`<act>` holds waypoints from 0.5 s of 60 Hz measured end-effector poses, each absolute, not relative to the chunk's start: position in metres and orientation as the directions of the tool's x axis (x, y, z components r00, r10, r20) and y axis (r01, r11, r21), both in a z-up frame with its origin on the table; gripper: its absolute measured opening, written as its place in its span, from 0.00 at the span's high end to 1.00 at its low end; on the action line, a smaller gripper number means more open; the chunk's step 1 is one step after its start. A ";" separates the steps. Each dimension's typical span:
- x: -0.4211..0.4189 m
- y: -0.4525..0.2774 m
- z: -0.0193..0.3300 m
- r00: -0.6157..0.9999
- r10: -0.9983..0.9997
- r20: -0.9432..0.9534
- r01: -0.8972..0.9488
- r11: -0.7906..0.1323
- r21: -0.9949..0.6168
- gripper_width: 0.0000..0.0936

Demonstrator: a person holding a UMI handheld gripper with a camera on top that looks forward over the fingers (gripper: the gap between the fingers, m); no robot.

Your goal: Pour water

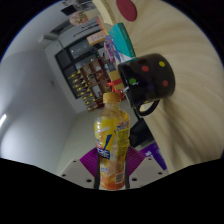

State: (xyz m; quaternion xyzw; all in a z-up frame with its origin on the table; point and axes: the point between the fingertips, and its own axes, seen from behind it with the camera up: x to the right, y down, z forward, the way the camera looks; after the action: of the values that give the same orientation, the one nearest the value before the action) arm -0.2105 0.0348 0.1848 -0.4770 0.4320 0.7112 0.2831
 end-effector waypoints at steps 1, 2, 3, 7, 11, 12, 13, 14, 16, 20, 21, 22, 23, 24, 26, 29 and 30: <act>-0.210 0.033 0.188 -0.398 -0.011 -0.917 -0.811 -0.464 0.357 0.64; -0.210 0.031 0.190 -0.412 -0.013 -0.911 -0.807 -0.460 0.371 0.64; -0.210 0.030 0.192 -0.426 -0.016 -0.905 -0.801 -0.458 0.385 0.64; -0.208 0.025 0.199 -0.499 -0.032 -0.866 -0.767 -0.449 0.458 0.64; -0.202 0.034 0.203 -0.558 -0.049 -0.828 -0.731 -0.443 0.519 0.64; -0.202 0.034 0.203 -0.564 -0.053 -0.824 -0.727 -0.442 0.526 0.64; -0.203 0.031 0.203 -0.566 -0.058 -0.823 -0.725 -0.441 0.529 0.64; -0.204 0.020 0.203 -0.565 -0.063 -0.822 -0.724 -0.440 0.531 0.64; -0.204 0.030 0.200 -0.561 -0.074 -0.824 -0.724 -0.439 0.532 0.64; -0.204 0.032 0.195 -0.551 -0.083 -0.830 -0.725 -0.444 0.526 0.64; -0.204 0.029 0.195 -0.547 -0.082 -0.833 -0.727 -0.448 0.521 0.64; -0.203 0.028 0.196 -0.539 -0.080 -0.838 -0.730 -0.453 0.512 0.64; -0.203 0.026 0.196 -0.527 -0.076 -0.846 -0.735 -0.458 0.500 0.64; -0.201 0.024 0.196 -0.513 -0.072 -0.855 -0.743 -0.462 0.485 0.64; -0.193 -0.002 0.183 -0.476 -0.058 -0.877 -0.761 -0.472 0.444 0.64; -0.186 -0.010 0.186 -0.382 -0.012 -0.924 -0.810 -0.478 0.341 0.64; -0.184 -0.013 0.189 -0.341 0.008 -0.940 -0.826 -0.480 0.295 0.64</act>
State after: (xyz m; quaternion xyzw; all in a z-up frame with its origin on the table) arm -0.1838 -0.0127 0.1886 -0.4921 0.4154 0.7056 0.2957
